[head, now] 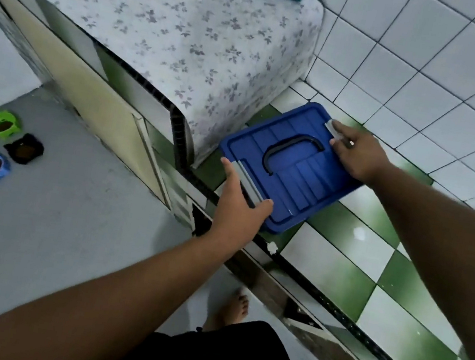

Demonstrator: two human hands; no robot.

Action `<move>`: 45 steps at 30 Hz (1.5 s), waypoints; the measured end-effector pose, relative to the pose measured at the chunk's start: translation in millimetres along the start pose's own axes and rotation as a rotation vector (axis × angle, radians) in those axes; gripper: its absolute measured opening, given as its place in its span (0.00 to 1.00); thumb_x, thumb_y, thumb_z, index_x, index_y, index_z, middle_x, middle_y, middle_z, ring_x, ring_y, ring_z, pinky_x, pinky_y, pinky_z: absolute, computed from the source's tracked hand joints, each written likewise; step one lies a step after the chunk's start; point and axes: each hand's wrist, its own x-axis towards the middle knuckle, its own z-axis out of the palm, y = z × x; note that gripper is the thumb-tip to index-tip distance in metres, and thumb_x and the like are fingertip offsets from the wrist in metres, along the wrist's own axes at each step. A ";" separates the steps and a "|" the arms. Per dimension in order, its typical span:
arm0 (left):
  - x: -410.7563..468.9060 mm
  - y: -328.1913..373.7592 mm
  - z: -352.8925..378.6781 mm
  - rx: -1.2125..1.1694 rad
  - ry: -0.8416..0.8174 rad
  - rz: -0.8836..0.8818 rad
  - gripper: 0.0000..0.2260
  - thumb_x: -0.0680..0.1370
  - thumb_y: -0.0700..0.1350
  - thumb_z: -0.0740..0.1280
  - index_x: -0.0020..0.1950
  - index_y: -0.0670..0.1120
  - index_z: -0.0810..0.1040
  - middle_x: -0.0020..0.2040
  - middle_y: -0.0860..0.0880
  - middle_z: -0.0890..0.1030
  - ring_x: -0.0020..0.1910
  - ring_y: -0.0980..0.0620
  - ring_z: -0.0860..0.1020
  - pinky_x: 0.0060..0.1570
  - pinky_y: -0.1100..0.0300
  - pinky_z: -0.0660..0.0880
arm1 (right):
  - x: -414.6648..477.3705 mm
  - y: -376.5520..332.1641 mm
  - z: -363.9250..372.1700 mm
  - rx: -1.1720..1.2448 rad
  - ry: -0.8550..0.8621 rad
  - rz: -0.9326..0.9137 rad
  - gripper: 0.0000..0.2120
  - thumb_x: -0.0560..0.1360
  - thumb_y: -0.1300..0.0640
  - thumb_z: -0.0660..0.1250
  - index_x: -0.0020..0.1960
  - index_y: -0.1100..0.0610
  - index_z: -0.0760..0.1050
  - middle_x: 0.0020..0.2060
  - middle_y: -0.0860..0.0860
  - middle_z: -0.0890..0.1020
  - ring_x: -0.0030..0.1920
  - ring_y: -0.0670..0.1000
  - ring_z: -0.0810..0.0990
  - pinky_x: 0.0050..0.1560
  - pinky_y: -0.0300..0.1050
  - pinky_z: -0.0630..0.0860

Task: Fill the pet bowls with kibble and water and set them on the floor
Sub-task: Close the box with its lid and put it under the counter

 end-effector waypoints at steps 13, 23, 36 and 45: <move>-55.2 -35.8 -60.7 0.053 -0.045 0.032 0.51 0.78 0.44 0.72 0.81 0.54 0.31 0.69 0.57 0.68 0.61 0.60 0.67 0.61 0.66 0.63 | -87.7 -38.9 38.2 0.058 0.024 0.058 0.22 0.82 0.49 0.62 0.76 0.46 0.67 0.72 0.52 0.73 0.72 0.57 0.70 0.70 0.45 0.65; -72.7 -56.6 -101.5 0.157 0.011 0.038 0.50 0.76 0.46 0.71 0.82 0.58 0.35 0.80 0.48 0.63 0.75 0.46 0.67 0.73 0.47 0.67 | -160.9 -62.4 69.8 0.197 0.096 0.141 0.25 0.78 0.45 0.66 0.74 0.43 0.69 0.70 0.51 0.76 0.69 0.55 0.74 0.70 0.47 0.69; -93.0 -123.6 -148.8 0.523 -0.075 0.188 0.49 0.78 0.46 0.71 0.82 0.59 0.35 0.77 0.45 0.62 0.75 0.45 0.63 0.71 0.53 0.62 | -317.7 -79.8 143.3 0.277 -0.041 0.172 0.53 0.71 0.40 0.74 0.81 0.42 0.39 0.65 0.50 0.66 0.59 0.48 0.69 0.64 0.47 0.71; -101.1 -216.8 -125.0 0.681 -0.256 0.119 0.47 0.76 0.57 0.74 0.83 0.59 0.43 0.76 0.44 0.63 0.76 0.45 0.62 0.74 0.52 0.61 | -381.9 -18.9 239.0 0.445 -0.278 0.338 0.67 0.62 0.42 0.81 0.79 0.43 0.32 0.68 0.44 0.58 0.70 0.49 0.64 0.68 0.41 0.66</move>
